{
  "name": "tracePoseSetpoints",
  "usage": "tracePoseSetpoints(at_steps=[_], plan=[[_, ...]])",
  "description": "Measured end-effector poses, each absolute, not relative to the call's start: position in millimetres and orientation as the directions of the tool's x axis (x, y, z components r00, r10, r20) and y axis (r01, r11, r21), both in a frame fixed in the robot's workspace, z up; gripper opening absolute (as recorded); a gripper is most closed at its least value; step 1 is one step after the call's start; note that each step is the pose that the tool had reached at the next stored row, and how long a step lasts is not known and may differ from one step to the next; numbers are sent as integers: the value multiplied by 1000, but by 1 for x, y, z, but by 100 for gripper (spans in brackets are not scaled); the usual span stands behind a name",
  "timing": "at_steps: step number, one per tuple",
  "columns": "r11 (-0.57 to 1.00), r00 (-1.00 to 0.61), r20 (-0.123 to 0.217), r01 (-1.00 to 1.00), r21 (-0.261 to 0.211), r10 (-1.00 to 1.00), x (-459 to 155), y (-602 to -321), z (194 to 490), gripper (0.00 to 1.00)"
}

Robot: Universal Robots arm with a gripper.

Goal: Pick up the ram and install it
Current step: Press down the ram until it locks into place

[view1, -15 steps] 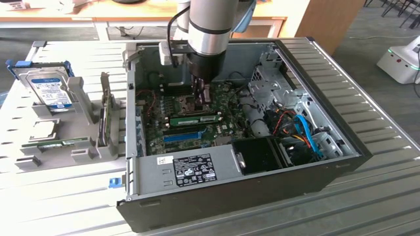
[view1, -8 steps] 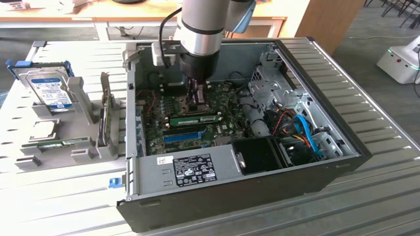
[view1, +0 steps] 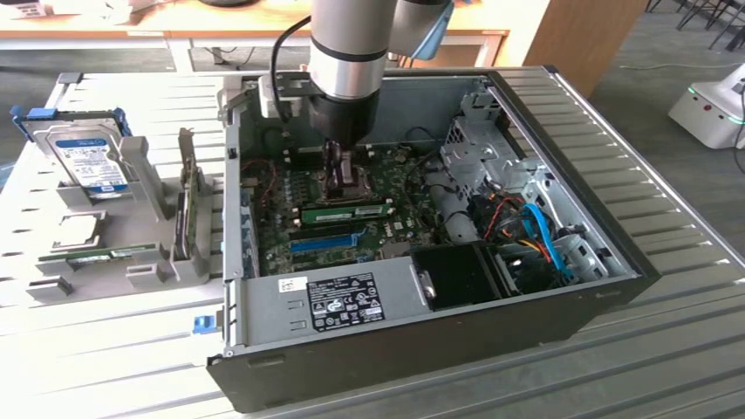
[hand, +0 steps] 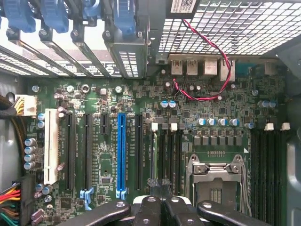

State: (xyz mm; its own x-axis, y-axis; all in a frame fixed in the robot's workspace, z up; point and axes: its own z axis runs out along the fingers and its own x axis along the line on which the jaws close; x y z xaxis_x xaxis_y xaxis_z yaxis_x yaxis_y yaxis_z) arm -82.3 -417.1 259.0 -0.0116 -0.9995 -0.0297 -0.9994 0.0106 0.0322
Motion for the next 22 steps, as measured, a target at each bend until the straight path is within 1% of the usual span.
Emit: tracePoseSetpoints(at_steps=[22], plan=[[11, -12, -30, -999, 32, -999, -82, -417, 249, 10]])
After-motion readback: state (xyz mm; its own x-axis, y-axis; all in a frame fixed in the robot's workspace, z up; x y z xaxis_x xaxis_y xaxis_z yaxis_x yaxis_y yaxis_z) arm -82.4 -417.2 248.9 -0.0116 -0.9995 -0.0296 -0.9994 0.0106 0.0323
